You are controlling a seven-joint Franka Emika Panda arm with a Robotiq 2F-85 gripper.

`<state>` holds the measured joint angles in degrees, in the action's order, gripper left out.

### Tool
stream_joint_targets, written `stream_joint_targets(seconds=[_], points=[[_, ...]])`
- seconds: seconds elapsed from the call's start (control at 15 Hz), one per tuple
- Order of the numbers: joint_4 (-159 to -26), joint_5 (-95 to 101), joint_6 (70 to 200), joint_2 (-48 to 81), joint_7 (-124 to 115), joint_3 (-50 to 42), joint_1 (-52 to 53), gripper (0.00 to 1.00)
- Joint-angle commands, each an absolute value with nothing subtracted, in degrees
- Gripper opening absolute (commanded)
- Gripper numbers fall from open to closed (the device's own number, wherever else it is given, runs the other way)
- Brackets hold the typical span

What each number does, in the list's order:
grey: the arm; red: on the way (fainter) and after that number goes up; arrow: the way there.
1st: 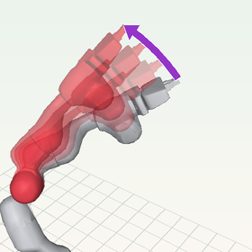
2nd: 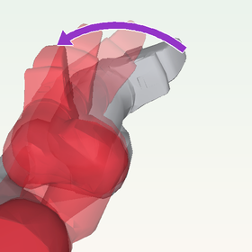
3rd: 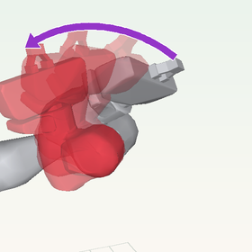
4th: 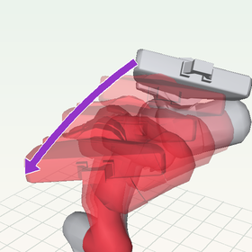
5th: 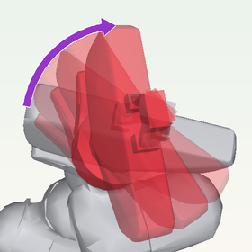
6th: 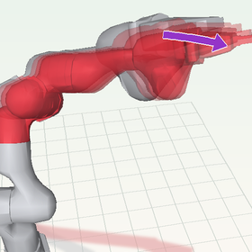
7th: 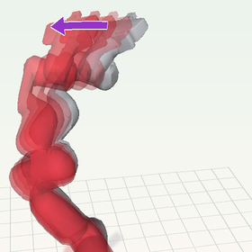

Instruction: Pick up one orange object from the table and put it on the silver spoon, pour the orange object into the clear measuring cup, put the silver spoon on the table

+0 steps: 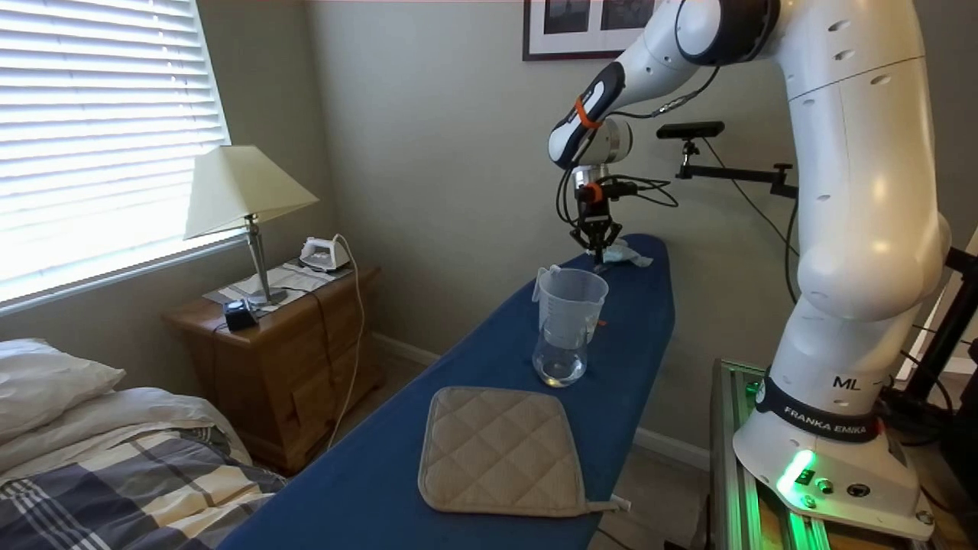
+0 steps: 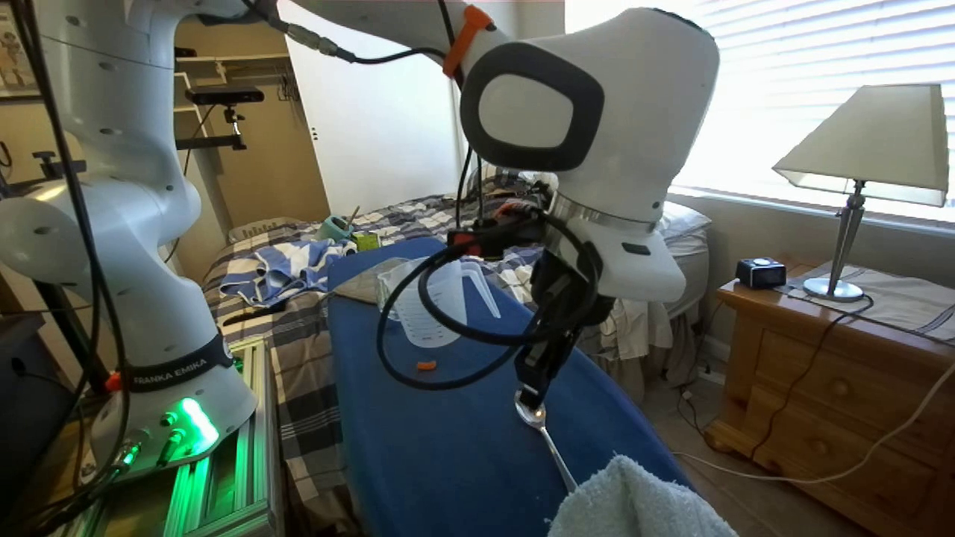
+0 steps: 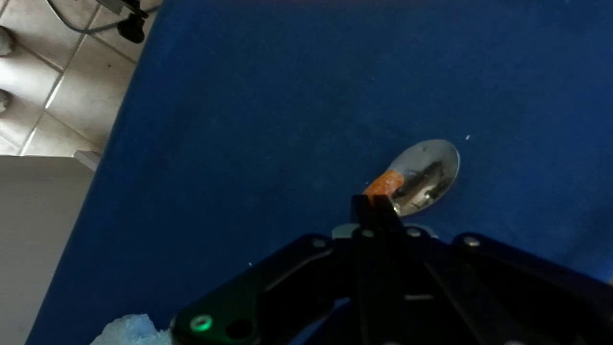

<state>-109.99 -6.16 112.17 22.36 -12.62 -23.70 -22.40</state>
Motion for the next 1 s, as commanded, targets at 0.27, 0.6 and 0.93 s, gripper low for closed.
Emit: stream_joint_targets(seconds=[0.27, 0.6, 0.93], points=[[-110.9, -9.0, 116.5, 24.5, -12.1, -21.2, -23.4, 0.03], [-110.7, -10.6, 117.9, 24.9, -11.9, -20.3, -23.5, 0.03], [-110.8, -11.5, 118.1, 24.7, -11.9, -20.1, -23.5, 0.15]])
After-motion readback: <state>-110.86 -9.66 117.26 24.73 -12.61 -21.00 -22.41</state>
